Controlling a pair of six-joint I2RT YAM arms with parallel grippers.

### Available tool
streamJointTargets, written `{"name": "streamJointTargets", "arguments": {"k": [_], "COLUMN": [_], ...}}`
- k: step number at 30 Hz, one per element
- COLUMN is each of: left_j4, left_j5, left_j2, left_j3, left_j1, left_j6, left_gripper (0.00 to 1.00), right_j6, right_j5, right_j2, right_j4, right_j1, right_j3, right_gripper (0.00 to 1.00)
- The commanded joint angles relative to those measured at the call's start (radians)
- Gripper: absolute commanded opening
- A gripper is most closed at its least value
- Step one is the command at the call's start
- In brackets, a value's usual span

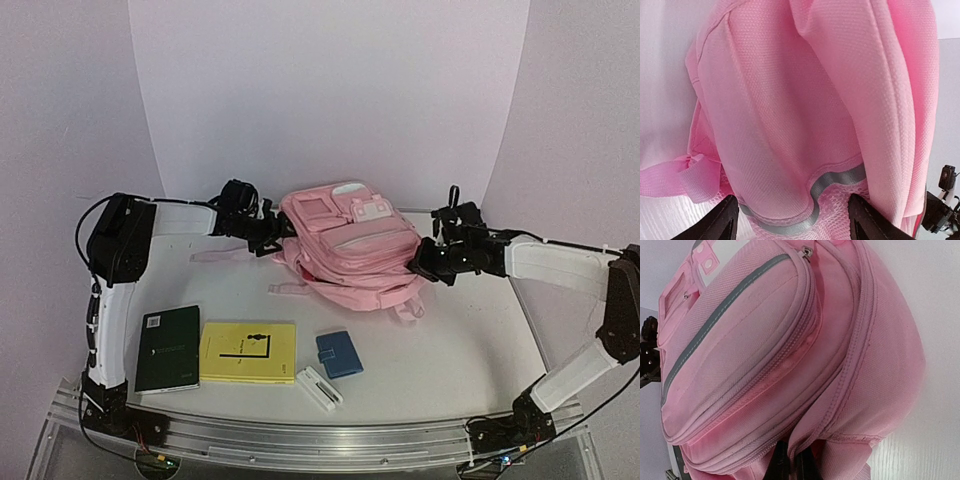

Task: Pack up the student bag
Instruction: Adjust the student bag at the center of the board.

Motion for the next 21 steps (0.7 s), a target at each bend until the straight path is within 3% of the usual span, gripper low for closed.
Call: {"name": "streamJointTargets", "arguments": {"k": [1, 7, 15, 21], "left_j4": [-0.12, -0.25, -0.375, -0.37], "left_j5": [-0.086, -0.282, -0.453, -0.373], "left_j2": [-0.114, -0.323, -0.617, -0.821], "left_j3": [0.007, -0.2, -0.422, -0.585], "left_j1": [0.004, 0.035, 0.042, 0.042], "left_j6": [0.09, 0.067, 0.032, -0.047], "left_gripper": [0.83, 0.92, 1.0, 1.0], "right_j6": [0.131, 0.284, 0.274, 0.241], "right_j5": [-0.019, 0.073, 0.149, 0.157], "right_j2": [-0.088, -0.069, 0.135, 0.237], "right_j4": [0.044, 0.136, 0.161, 0.161], "right_j1": [0.163, 0.335, 0.537, 0.597], "right_j3": [-0.033, -0.013, 0.195, 0.287], "right_gripper": [0.0, 0.0, 0.01, 0.45]}}
